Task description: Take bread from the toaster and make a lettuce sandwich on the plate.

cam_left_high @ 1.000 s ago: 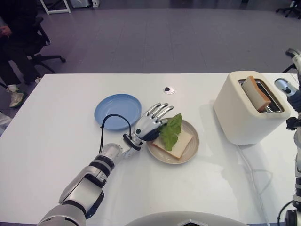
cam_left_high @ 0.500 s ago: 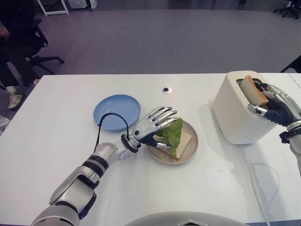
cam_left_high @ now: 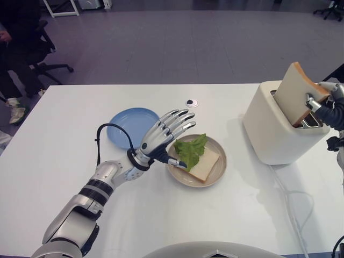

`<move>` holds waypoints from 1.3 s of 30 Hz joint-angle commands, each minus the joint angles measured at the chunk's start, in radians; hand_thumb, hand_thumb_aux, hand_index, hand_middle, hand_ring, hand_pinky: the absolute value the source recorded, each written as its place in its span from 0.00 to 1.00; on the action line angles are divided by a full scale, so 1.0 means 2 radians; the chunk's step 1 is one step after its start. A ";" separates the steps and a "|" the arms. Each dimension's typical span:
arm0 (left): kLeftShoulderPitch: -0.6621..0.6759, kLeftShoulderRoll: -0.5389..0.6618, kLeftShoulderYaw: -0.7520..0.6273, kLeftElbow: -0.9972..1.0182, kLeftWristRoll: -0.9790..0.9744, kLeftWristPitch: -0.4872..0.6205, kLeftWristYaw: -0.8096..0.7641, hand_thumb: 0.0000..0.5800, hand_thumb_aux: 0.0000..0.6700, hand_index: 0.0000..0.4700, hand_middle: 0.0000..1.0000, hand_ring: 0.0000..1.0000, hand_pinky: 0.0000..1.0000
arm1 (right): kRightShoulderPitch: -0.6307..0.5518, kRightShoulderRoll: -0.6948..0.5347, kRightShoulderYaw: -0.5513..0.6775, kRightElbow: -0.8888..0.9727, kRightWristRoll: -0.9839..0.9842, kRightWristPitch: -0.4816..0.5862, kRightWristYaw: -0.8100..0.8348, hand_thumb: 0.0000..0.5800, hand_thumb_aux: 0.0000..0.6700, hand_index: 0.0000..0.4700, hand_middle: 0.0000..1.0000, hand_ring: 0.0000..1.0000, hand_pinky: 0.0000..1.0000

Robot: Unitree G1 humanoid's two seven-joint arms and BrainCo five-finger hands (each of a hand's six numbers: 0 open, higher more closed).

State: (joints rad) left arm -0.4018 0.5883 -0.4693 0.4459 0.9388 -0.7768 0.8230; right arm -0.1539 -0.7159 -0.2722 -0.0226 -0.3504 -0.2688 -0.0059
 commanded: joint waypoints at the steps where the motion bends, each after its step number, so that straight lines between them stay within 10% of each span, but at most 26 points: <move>1: 0.005 0.004 0.017 0.001 -0.015 -0.012 -0.008 0.00 0.00 0.00 0.00 0.00 0.00 | -0.025 0.012 -0.022 -0.035 0.026 -0.014 -0.015 1.00 1.00 1.00 1.00 1.00 1.00; 11: 0.017 -0.005 0.102 0.032 -0.196 -0.134 -0.037 0.00 0.00 0.00 0.00 0.00 0.00 | -0.034 0.077 0.048 -0.129 0.145 -0.019 0.061 1.00 1.00 1.00 1.00 1.00 1.00; 23: 0.065 0.026 0.009 -0.053 -0.551 -0.262 -0.308 0.00 0.00 0.00 0.00 0.00 0.00 | 0.055 0.199 0.210 -0.106 0.199 0.030 0.138 1.00 1.00 1.00 1.00 1.00 1.00; 39: 0.103 -0.013 0.000 -0.032 -0.473 -0.210 -0.543 0.00 0.00 0.00 0.00 0.00 0.00 | 0.034 0.242 0.262 0.135 0.050 -0.049 0.079 1.00 1.00 1.00 1.00 1.00 1.00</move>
State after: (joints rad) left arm -0.1991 0.5848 -0.5040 0.3340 -0.1150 -1.2374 -0.2493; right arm -0.0805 -0.2152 0.2444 0.2294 -0.2102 -0.3605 0.1589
